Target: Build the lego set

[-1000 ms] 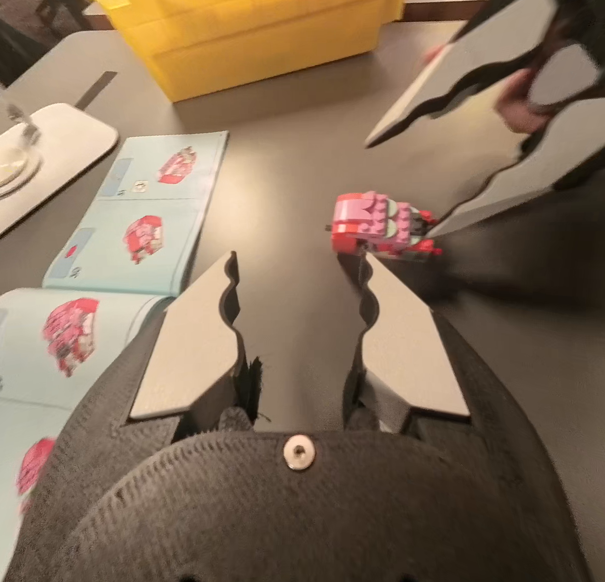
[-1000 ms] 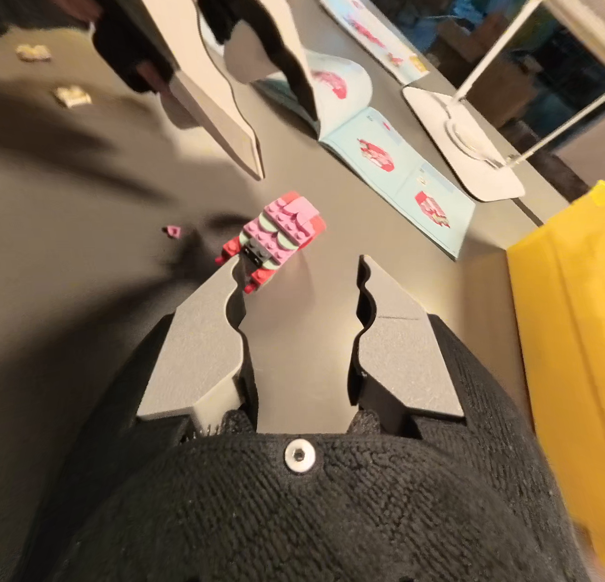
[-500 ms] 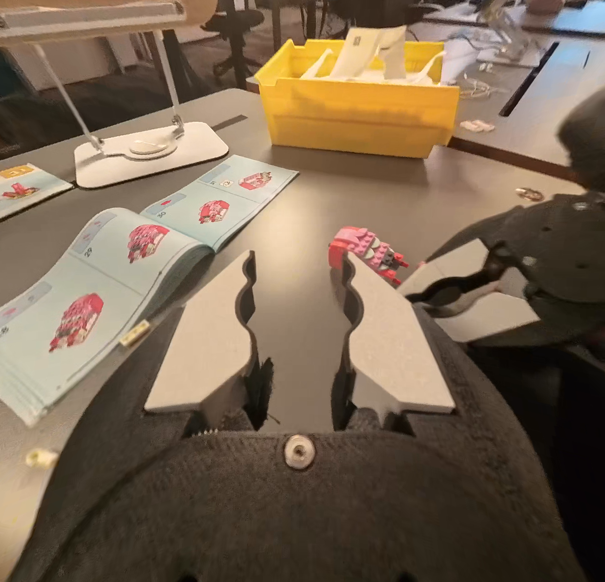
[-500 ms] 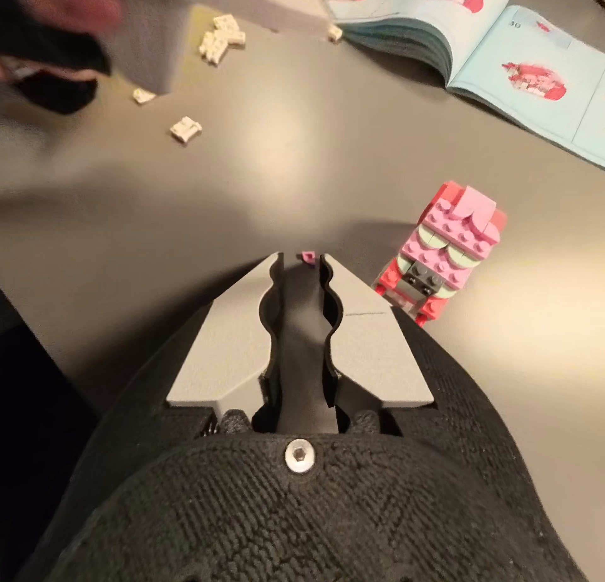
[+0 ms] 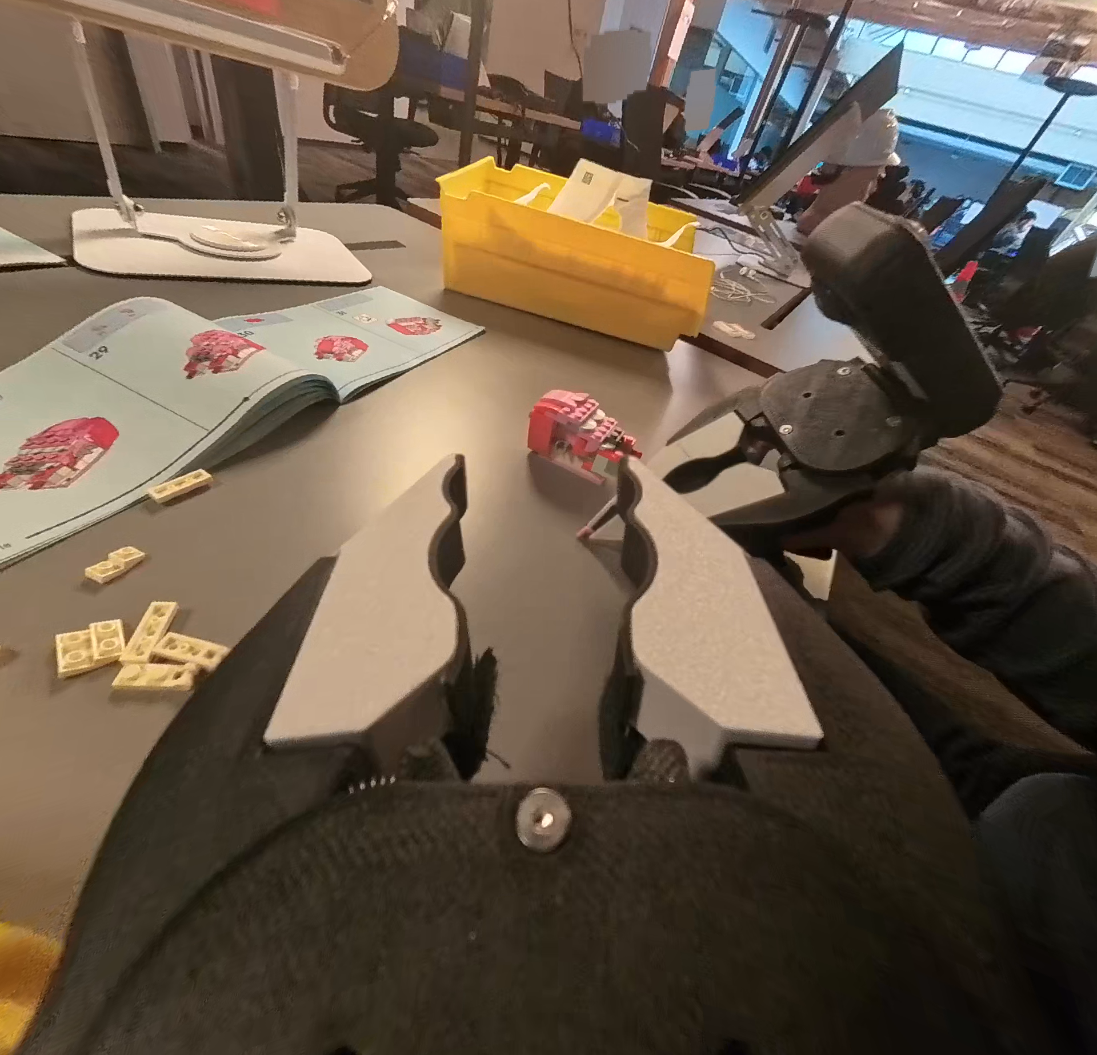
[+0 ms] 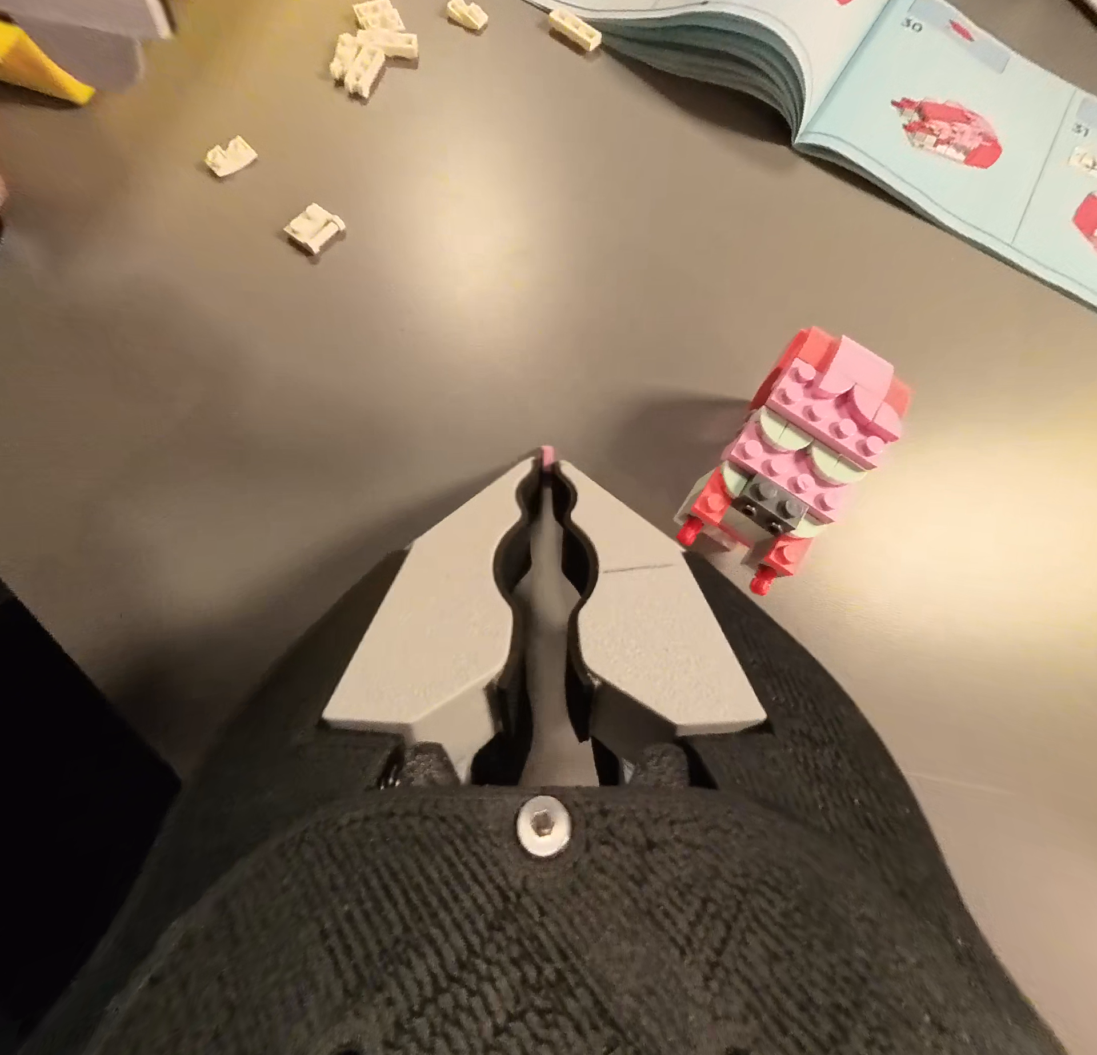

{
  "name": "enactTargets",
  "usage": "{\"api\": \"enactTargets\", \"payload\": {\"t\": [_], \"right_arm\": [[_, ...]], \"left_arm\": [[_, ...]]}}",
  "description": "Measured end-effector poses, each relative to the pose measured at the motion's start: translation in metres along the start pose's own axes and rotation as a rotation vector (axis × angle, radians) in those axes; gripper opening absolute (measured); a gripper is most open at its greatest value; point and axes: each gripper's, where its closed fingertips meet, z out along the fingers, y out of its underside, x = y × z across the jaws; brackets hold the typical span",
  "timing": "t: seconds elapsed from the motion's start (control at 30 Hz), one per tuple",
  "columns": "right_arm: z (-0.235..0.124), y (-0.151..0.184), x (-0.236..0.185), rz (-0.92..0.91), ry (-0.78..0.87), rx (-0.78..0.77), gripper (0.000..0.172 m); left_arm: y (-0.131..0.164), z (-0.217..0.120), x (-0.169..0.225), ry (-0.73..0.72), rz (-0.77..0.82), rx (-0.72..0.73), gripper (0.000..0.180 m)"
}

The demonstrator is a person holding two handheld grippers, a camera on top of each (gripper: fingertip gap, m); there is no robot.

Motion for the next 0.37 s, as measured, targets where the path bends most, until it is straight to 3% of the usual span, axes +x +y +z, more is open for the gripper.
{"api": "enactTargets", "payload": {"t": [0.23,0.3,0.37], "right_arm": [[-0.003,-0.005,-0.002,0.138,-0.168,0.077,0.001],[-0.013,-0.018,-0.002,0.173,-0.212,0.180,0.001],[-0.029,-0.035,-0.015,0.292,-0.378,0.305,0.001]], "left_arm": [[0.002,0.013,0.012,0.041,-0.027,-0.011,0.049],[0.005,0.017,0.019,0.066,-0.017,-0.019,0.046],[0.005,0.020,0.029,0.101,0.027,-0.015,0.045]]}}
